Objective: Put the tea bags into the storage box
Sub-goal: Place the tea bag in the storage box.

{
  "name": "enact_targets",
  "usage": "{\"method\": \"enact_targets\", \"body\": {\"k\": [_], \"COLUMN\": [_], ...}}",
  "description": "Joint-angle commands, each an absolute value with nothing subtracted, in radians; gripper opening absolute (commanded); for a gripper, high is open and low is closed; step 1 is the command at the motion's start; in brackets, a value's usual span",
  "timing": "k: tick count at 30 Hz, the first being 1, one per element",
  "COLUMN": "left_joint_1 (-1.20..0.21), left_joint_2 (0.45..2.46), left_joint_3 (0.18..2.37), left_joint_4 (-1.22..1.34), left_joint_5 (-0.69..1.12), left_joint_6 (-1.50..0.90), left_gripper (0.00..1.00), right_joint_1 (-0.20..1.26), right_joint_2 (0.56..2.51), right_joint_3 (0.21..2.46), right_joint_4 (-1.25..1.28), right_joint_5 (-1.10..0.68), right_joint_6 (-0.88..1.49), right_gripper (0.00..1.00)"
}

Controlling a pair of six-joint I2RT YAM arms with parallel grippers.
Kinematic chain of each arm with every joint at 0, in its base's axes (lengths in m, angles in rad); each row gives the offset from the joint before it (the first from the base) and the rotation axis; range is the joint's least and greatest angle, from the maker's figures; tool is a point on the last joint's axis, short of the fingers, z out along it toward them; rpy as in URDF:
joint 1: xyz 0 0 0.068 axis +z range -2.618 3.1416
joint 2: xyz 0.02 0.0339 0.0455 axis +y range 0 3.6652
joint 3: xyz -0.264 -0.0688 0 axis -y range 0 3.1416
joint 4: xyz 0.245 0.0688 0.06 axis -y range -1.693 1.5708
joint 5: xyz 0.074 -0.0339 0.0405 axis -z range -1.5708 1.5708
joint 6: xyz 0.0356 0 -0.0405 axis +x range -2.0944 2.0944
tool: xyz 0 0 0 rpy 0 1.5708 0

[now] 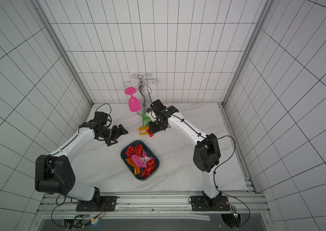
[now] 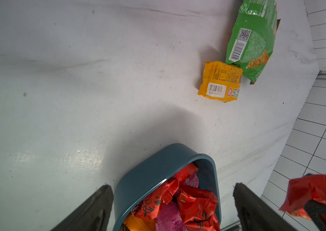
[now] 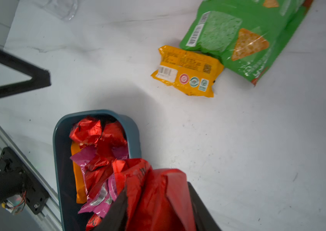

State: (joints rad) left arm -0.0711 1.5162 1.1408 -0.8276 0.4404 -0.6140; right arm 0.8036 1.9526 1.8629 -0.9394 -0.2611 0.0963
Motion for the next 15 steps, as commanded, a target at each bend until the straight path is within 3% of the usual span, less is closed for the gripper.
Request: {"method": "enact_targets", "body": {"k": [1,15], "left_joint_1": [-0.078,-0.057], "left_joint_2": [1.490,1.450], "left_joint_3": [1.134,1.091], "left_joint_4": [-0.810,-0.795], "left_joint_5": [0.452,0.432], "left_joint_6": [-0.620,-0.601], "left_gripper": [0.98,0.97], "right_joint_1": [0.892,1.185], "right_joint_2": [1.904,1.953], "right_joint_3": [1.801,1.776], "right_joint_4": [-1.019,-1.094], "right_joint_5": [-0.187,-0.121], "right_joint_6": [0.013,-0.077], "right_gripper": [0.40,0.37]}}
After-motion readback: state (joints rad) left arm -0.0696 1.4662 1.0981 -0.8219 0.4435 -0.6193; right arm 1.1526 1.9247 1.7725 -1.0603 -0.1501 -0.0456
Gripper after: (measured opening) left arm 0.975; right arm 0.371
